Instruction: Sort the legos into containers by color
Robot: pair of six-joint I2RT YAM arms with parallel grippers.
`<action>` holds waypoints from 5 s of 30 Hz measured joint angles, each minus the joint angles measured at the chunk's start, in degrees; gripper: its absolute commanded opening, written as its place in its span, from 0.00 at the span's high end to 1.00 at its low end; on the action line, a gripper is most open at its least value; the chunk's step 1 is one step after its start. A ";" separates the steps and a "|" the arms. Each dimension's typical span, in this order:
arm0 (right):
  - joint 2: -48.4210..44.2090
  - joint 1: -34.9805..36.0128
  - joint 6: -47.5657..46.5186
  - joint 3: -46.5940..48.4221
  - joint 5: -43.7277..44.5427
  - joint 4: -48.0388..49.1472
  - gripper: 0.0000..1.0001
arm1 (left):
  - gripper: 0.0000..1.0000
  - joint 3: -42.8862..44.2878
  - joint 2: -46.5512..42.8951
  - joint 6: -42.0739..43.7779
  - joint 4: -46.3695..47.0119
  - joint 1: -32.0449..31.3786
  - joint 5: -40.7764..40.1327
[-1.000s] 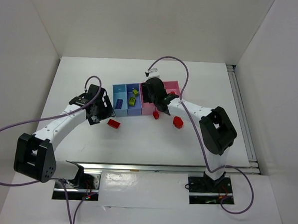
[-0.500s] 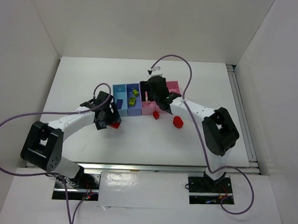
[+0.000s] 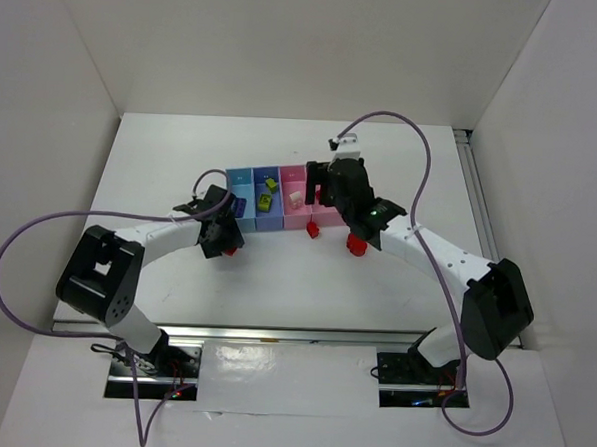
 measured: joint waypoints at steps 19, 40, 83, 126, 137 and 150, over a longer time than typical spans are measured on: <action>-6.23 -6.97 10.38 -16.90 0.31 -12.63 0.08 | 0.90 7.17 -4.81 4.07 -9.53 -11.74 -1.09; 3.23 -12.74 8.22 -19.80 -9.14 -5.16 0.48 | 0.91 35.21 6.12 12.59 -17.90 -17.79 -0.15; 7.32 -15.45 8.61 0.11 -7.50 -4.57 0.16 | 0.16 28.68 6.75 1.33 -13.55 -26.14 -2.99; -23.21 -22.01 10.99 -14.91 -3.65 -12.81 0.17 | 0.68 45.64 28.33 3.32 -6.54 -27.04 -11.89; -27.23 -22.01 12.17 -15.15 -1.25 -16.06 0.17 | 0.30 71.52 34.16 9.09 -9.42 -24.74 -6.19; -30.12 -22.47 14.45 -15.13 2.71 -20.11 0.01 | 0.07 65.85 33.92 11.61 -11.78 -21.14 -3.65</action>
